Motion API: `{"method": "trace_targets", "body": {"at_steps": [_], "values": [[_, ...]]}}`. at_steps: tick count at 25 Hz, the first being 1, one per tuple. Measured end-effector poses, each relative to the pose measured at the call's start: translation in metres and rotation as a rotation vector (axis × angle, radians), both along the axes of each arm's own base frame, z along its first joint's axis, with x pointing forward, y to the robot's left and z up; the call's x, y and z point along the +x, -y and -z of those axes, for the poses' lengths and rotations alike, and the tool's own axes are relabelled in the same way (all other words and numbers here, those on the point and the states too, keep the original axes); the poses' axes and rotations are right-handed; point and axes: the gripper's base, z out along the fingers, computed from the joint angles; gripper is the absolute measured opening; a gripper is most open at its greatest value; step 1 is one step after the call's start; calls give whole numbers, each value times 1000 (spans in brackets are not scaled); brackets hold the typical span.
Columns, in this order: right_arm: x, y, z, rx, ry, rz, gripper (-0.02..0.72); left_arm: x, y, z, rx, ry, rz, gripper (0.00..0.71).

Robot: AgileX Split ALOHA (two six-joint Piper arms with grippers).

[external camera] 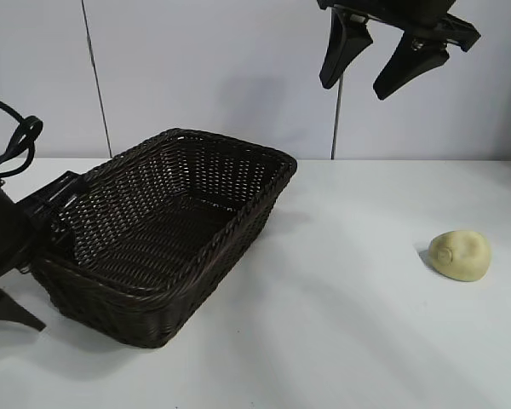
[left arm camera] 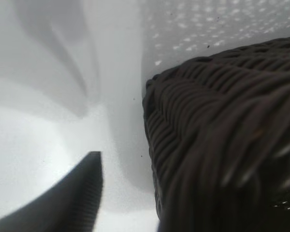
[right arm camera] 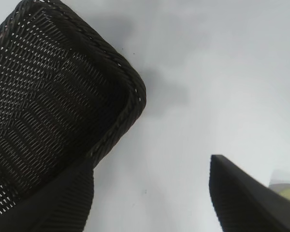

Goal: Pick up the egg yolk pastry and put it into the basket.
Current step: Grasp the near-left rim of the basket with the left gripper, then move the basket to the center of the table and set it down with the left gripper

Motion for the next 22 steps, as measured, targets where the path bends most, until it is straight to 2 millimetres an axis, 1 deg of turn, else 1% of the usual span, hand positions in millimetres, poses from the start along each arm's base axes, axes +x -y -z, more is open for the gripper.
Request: {"method": "trace_targets", "body": {"at_steps": [3,5,12,14,22], "values": [[0,0,0,0,-1,0,495,1,0,-1,-2,9,-2,144],[0,0,0,0,-1,0,495,1,0,-1,-4,8,-6,110],[0,0,0,0,-2,0,495,5,3,-6,-9,-13,13,110],[0,0,0,-1,-3,-1,495,9,6,-12,-10,-14,43,110],[0,0,0,-2,-2,-1,495,38,20,-51,-9,76,210,109]]}}
